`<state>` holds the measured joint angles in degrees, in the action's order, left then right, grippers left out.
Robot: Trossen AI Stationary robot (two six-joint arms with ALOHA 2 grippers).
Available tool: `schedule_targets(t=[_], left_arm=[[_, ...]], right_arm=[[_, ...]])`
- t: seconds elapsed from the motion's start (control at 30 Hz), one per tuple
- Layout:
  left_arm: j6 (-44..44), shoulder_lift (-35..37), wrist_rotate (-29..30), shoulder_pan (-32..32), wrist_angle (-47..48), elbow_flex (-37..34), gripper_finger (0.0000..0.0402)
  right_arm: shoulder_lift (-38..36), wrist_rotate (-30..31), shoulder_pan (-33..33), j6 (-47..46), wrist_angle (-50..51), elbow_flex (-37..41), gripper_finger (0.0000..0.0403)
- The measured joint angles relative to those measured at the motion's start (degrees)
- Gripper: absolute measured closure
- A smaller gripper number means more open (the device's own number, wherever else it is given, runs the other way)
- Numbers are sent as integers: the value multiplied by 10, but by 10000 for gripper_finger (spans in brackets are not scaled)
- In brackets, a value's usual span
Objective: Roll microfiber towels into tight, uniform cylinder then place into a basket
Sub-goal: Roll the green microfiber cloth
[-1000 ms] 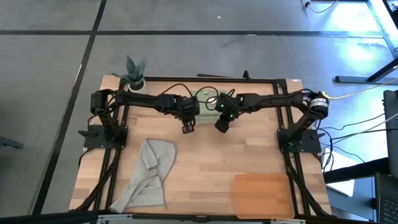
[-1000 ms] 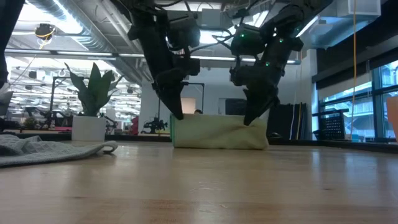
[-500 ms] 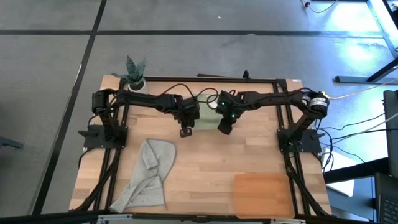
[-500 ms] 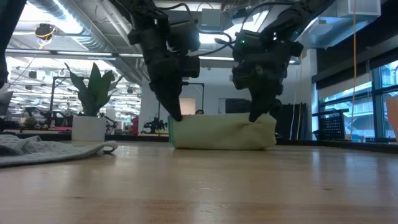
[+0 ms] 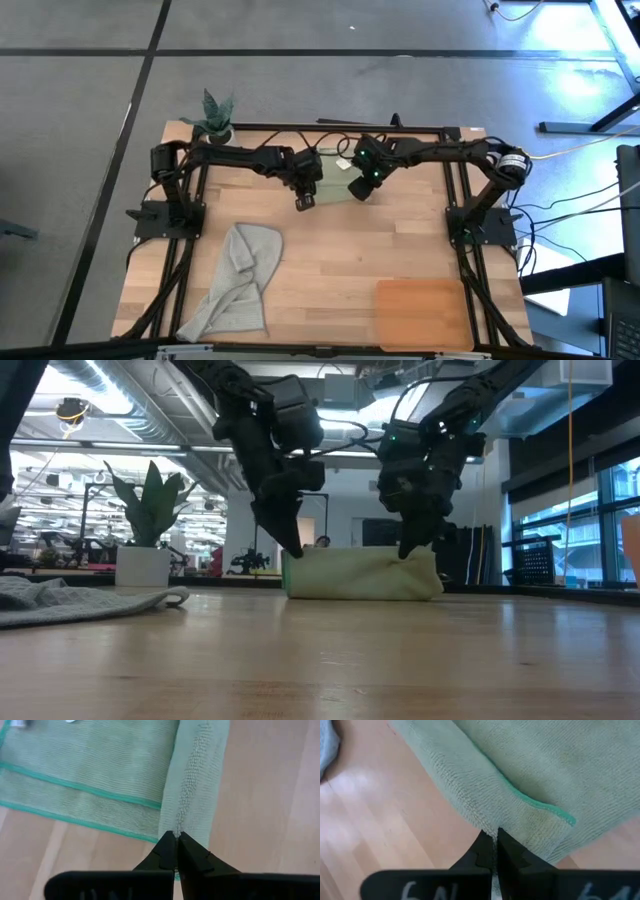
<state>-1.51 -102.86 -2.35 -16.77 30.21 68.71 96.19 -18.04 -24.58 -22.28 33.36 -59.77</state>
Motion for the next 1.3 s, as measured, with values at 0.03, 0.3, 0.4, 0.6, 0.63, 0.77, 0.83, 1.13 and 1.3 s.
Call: schedule_targets(t=[0.03, 0.3, 0.4, 0.6, 0.63, 0.77, 0.83, 1.13, 1.3], left_arm=[[-3, -1, 0, -2, -1, 0, 401], [-14, -34, 6, -11, -24, -1, 401], [-15, -39, 18, -9, -37, -1, 401], [-15, -39, 47, -11, -48, 0, 401], [-15, -39, 48, -12, -49, 0, 401], [-15, -42, 50, -12, -51, 0, 401], [-14, -45, 52, -12, -48, -2, 401], [-14, -58, 53, -13, -52, -2, 401], [-14, -58, 52, -13, -50, -2, 401]], right_arm=[[2, 0, -3, 1, 0, -1, 396], [39, 23, -10, 20, -8, -1, 396], [40, 41, -10, 20, -8, 0, 396], [40, 82, -15, 16, -13, -1, 394], [40, 90, -14, 18, -14, -1, 394], [41, 89, -14, 22, -27, 0, 385], [41, 68, -15, 37, -41, 1, 372], [41, 90, -16, 36, -45, 0, 292], [41, 113, -20, 18, -23, -23, 274]])
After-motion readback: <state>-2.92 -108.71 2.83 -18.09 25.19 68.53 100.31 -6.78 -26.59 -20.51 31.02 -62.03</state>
